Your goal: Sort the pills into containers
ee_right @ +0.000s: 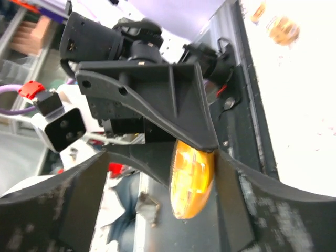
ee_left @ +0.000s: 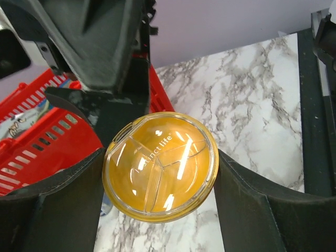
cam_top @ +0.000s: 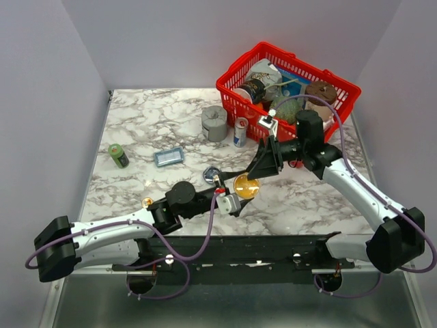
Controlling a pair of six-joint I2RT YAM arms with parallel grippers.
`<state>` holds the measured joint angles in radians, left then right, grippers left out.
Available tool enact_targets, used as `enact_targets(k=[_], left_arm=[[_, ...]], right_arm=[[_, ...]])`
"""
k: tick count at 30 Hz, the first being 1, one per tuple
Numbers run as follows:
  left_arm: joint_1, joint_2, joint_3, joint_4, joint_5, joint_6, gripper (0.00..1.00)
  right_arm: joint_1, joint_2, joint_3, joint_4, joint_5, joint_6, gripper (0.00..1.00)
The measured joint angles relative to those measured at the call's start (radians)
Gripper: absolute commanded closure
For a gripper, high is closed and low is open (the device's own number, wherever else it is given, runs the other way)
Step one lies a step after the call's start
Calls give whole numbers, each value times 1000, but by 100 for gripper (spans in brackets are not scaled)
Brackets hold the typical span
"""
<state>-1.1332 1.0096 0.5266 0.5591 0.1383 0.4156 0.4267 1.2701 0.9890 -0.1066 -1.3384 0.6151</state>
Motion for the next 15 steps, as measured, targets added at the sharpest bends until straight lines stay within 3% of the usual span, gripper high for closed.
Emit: enact_targets(k=[7,15], left_arm=[[1,-24,8,-112,-1,-41,51],[2,-43,18,-220,1,-64,51]], right_arm=[[7,16,174,-325,185,-319,3],[12,11,256,-594,327,-750,0]])
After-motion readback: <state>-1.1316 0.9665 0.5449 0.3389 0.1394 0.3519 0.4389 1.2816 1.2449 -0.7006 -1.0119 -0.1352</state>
